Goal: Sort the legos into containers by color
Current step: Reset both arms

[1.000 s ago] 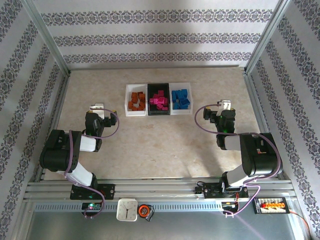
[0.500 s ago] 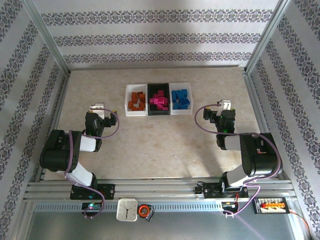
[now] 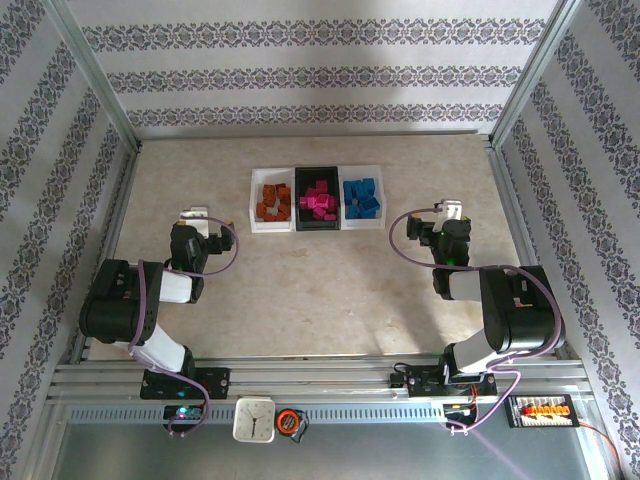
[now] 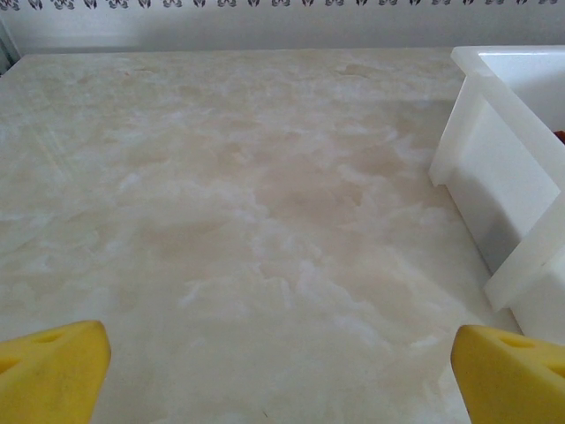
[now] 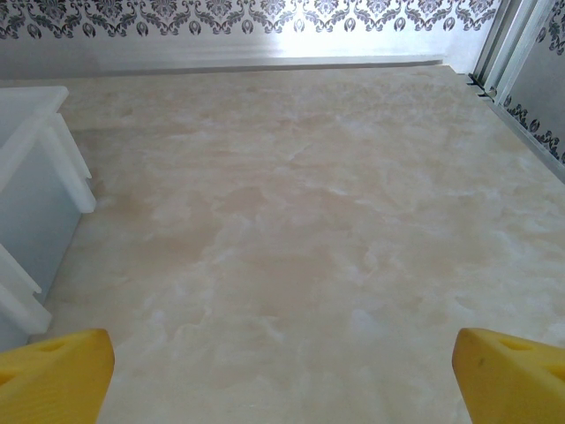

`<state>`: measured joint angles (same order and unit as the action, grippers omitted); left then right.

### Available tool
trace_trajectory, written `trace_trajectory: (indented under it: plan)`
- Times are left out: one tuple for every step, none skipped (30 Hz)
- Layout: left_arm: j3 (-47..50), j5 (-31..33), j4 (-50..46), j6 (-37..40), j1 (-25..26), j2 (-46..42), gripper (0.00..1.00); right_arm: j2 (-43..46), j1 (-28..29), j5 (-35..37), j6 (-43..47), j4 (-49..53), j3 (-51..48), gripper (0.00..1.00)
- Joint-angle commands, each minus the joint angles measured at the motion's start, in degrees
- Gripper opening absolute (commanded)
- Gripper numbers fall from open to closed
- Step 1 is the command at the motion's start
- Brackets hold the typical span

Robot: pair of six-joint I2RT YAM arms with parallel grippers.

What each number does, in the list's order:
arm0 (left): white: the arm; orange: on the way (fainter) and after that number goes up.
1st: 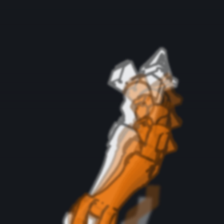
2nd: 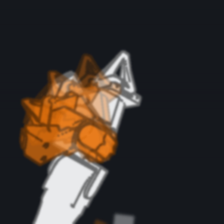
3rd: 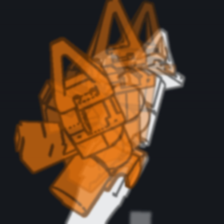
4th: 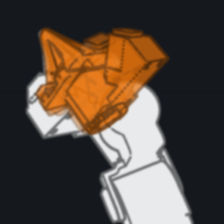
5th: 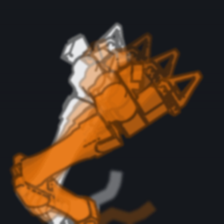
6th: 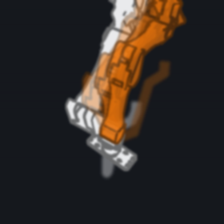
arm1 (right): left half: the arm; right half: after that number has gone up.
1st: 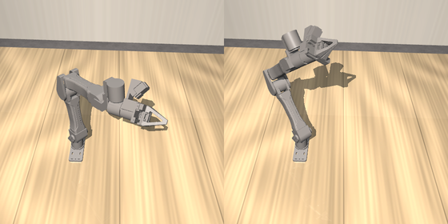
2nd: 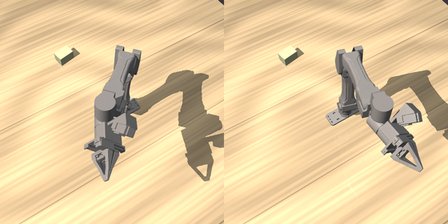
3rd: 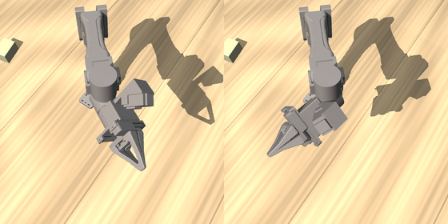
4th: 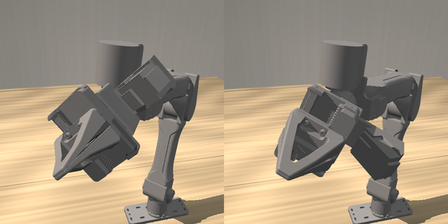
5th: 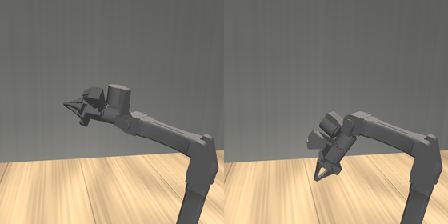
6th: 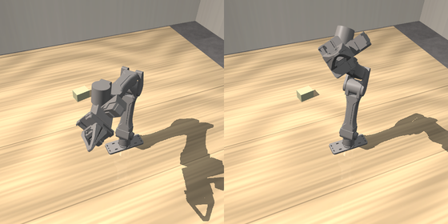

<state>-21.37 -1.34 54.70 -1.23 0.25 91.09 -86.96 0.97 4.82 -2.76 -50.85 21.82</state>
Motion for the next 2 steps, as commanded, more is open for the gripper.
trace_trajectory:
  plan:
    - [-0.96, -0.69, -0.52, 1.33, -0.83, 0.15, 0.99, -0.11, 0.06, -0.71, 0.65, -2.32, -0.29, 0.98]
    - [-0.9, -0.68, -0.47, 1.32, -0.78, 0.19, 0.99, -0.14, 0.06, -0.69, 0.68, -2.32, -0.29, 0.98]
